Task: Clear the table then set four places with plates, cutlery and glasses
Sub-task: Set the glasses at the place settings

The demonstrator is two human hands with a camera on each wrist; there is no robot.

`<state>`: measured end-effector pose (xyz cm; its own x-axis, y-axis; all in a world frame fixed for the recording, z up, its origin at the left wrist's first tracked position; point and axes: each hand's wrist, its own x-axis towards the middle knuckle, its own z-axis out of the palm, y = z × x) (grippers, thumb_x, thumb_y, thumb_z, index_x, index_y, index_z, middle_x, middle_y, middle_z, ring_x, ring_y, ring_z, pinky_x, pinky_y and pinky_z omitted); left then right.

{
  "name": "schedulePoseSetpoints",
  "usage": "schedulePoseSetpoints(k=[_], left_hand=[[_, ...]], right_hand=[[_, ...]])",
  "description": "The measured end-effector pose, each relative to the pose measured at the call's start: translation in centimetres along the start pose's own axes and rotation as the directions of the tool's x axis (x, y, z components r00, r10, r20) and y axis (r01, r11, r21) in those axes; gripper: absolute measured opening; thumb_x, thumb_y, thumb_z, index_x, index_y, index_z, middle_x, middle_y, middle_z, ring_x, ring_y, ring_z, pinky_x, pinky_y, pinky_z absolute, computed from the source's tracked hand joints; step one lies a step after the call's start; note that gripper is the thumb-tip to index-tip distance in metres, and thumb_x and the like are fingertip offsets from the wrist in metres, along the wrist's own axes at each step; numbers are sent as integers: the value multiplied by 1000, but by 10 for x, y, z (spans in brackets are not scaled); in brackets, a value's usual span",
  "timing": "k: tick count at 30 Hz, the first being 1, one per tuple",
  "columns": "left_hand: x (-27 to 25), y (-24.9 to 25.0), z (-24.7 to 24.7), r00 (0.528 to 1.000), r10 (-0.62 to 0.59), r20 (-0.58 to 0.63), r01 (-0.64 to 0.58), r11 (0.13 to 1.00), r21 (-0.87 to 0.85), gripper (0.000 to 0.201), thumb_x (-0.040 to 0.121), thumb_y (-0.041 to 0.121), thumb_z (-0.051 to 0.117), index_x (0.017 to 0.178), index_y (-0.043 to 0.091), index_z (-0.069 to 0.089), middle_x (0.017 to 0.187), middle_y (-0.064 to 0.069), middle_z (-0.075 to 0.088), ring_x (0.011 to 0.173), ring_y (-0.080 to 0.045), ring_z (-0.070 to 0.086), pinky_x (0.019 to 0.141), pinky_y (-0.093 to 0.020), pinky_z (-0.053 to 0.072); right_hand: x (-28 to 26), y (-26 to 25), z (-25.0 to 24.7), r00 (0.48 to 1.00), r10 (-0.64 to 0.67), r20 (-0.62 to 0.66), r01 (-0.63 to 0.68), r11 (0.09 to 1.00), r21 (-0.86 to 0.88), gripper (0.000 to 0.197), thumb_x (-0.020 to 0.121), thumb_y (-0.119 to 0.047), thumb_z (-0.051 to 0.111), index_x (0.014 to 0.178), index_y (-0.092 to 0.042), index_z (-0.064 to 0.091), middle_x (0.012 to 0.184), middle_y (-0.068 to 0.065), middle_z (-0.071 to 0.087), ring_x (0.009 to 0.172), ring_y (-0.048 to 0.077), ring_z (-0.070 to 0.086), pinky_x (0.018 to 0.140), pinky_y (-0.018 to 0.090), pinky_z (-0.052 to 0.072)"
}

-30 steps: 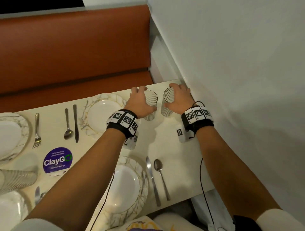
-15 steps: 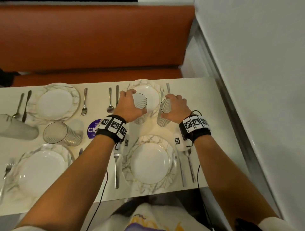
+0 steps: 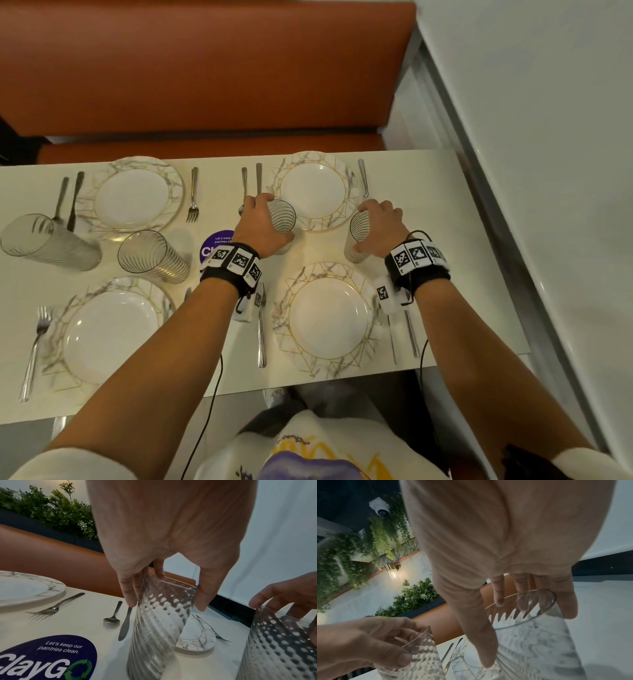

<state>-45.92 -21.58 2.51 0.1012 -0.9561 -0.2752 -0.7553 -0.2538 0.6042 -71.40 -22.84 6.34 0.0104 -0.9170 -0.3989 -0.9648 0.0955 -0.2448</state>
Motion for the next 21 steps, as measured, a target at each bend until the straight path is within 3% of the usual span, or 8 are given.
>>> schedulePoseSetpoints(k=[9,13,16,19,21], left_hand=[[2,-1,-3,1000,-8,9,8,999,-45,96,74,32,91,150,16,35,148,-12,41,139,-33,41,110,-52,47],[2,0,-3,1000,-15,10,15,999,-51,98,74,34,91,152,16,34,149,-12,41,140,-32,41,111,-51,47],[1,0,-3,1000,-21,17,21,999,-43,100,74,38,91,153,16,33,151,-12,40,141,-32,41,112,-51,46],[-1,0,-4,999,-22,28,23,999,-22,110,71,45,91,156,17,27,155,-12,36,144,-34,38,112,-55,45],[-3,-1,-6,999,-29,36,30,999,-16,121,67,56,90,159,19,22,159,-12,33,147,-35,35,112,-59,43]], right_hand=[[1,8,7,995,80,-53,-84,994,-73,75,77,-16,80,141,-21,41,134,11,44,124,33,41,97,38,43],[4,9,12,993,94,-68,-100,990,-101,77,72,-16,81,138,-24,41,132,8,45,123,30,42,89,36,45],[5,7,17,986,116,-121,-129,985,-111,68,81,-16,76,140,-23,42,133,9,47,123,30,44,93,38,44],[6,6,17,983,127,-131,-144,981,-127,72,84,-25,76,145,-25,39,134,9,50,125,32,43,97,39,41],[5,6,14,985,122,-126,-138,982,-127,84,76,-40,82,146,-25,38,132,10,51,125,32,43,98,41,41]])
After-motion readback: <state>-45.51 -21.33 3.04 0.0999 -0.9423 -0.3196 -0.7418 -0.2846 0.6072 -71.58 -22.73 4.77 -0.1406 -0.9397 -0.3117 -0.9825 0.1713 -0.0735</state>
